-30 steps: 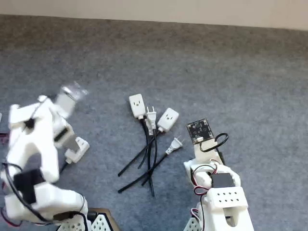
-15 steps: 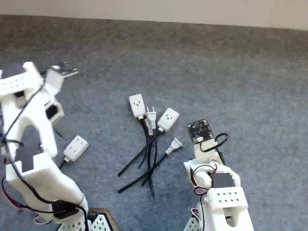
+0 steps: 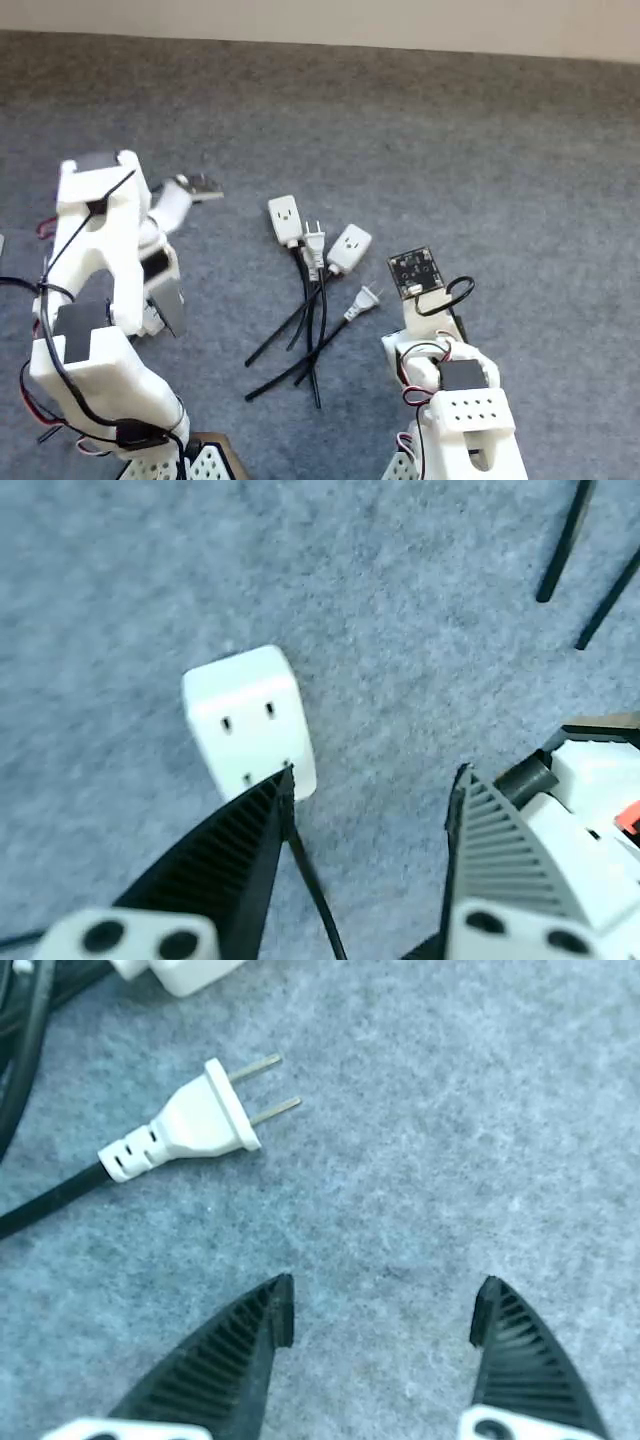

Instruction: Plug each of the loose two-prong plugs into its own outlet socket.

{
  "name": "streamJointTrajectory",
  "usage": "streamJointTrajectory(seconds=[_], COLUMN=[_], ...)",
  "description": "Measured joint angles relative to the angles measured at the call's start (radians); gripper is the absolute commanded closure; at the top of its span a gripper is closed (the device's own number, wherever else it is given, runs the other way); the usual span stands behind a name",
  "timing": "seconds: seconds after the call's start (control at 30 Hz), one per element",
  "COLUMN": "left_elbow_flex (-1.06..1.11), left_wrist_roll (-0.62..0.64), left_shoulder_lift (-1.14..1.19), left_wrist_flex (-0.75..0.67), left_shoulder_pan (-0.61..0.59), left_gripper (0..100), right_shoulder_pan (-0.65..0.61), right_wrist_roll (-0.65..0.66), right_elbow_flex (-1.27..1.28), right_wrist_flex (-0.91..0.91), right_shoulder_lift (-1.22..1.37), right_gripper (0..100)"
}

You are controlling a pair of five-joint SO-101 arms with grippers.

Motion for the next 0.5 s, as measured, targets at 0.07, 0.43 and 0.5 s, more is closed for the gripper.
streamJointTrajectory(seconds=[0.07,0.43,0.5], left_elbow_flex=[0.075,0.072,0.058], left_wrist_roll=[-0.002,0.029,0.029], left_shoulder_lift=[0.0,-0.021,-0.021], left_wrist_flex=[-0.071,-0.146,-0.164], left_shoulder_pan=[0.0,-0.002,-0.002], left_gripper=[74,70,70], right_shoulder_pan=[0.0,0.0,0.0], right_wrist_roll=[0.0,0.0,0.0], right_elbow_flex=[0.0,0.0,0.0], right_wrist_flex=[0.0,0.0,0.0], right_shoulder_lift=[0.0,0.0,0.0], right_gripper=[72.1,72.1,72.1])
